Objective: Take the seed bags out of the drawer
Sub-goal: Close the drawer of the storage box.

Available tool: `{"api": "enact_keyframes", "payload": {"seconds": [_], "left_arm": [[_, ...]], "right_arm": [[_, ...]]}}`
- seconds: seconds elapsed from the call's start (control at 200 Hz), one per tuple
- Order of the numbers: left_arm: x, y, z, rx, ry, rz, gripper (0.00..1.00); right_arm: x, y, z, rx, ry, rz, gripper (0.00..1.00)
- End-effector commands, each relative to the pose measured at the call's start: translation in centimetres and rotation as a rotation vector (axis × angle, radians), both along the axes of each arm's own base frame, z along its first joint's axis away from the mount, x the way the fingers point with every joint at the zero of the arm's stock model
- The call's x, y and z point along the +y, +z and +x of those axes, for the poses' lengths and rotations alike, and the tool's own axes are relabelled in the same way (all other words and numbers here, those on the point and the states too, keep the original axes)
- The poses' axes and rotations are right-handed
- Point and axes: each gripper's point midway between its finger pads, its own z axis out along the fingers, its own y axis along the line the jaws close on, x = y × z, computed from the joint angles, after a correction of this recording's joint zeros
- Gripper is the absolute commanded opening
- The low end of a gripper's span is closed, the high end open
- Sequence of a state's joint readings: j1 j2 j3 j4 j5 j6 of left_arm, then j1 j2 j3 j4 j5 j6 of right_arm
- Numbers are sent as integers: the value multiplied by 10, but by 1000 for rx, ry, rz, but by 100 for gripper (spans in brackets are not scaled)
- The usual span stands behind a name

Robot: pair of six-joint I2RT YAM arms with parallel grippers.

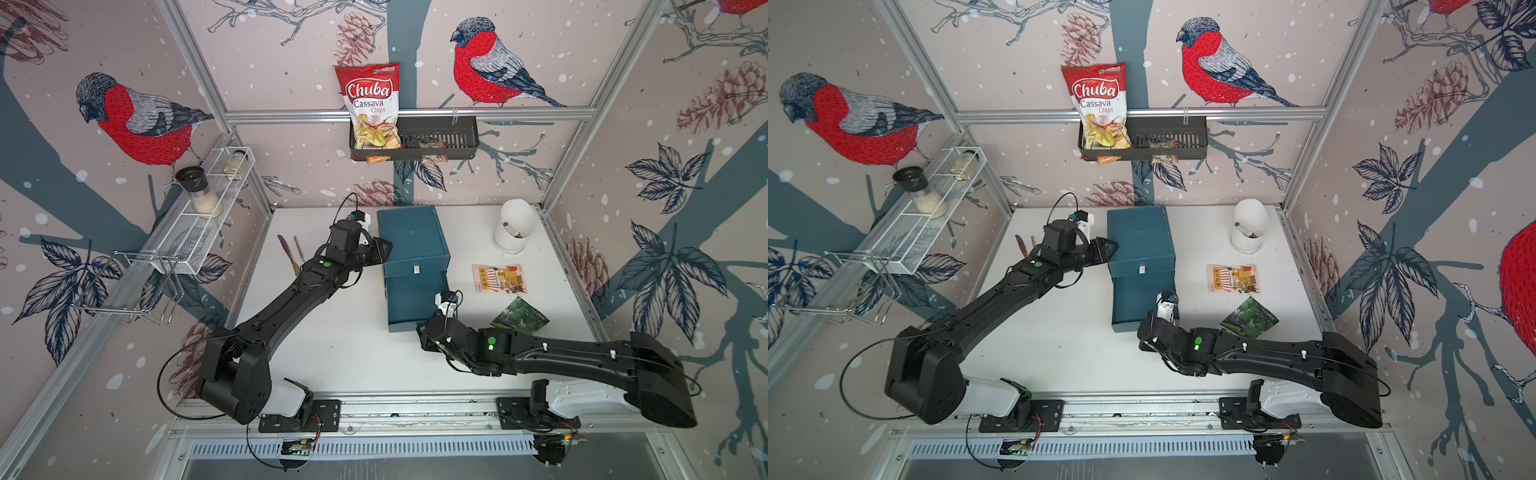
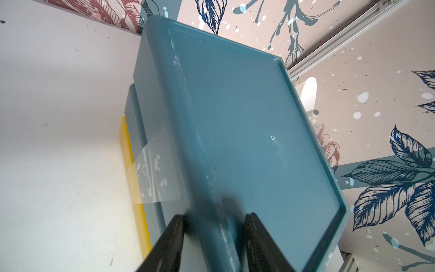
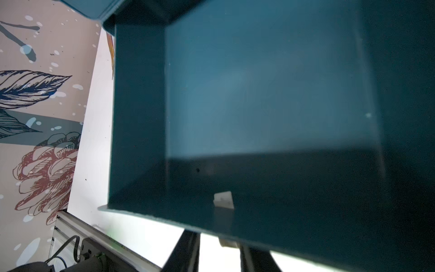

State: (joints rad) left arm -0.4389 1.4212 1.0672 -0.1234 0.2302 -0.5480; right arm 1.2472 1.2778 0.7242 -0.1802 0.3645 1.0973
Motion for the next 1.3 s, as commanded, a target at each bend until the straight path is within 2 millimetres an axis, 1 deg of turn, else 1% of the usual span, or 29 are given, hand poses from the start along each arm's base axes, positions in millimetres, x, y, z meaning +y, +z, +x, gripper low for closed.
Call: {"api": "enact_keyframes", "payload": {"seconds": [0.0,0.115,0.235,0.35,0.41,0.48,0.54,0.705,0.755,0.966,1.066,1.191,1.296], "left_arm": [[31,-65,-27,183,29,227,40],[30,-70,-31,187,5,242,36],[29,-73,-33,183,-14,255,33],[28,-72,-34,170,-28,258,29],[26,-72,-34,165,-36,259,26],[24,-73,-34,172,-47,258,22],[23,-75,-35,180,-58,254,20],[23,-77,-38,182,-63,249,17],[22,-75,-38,179,-64,243,17],[21,-70,-38,171,-60,226,16],[20,-67,-38,163,-62,219,16],[19,-70,-40,175,-74,216,16],[18,-70,-40,175,-77,213,18]], "right_arm": [[9,12,19,-83,-5,15,27],[11,15,39,-104,-30,28,26],[17,23,57,-157,-36,38,27],[22,27,75,-192,-47,37,26],[25,27,84,-205,-41,65,24],[23,26,96,-218,-61,99,23],[20,23,103,-222,-75,114,22],[18,19,111,-262,-102,99,18],[15,16,113,-266,-115,82,18],[1,12,123,-287,-186,48,17],[-4,18,126,-307,-206,59,16],[-11,23,129,-333,-235,64,15],[-11,24,134,-341,-239,68,17]]}}
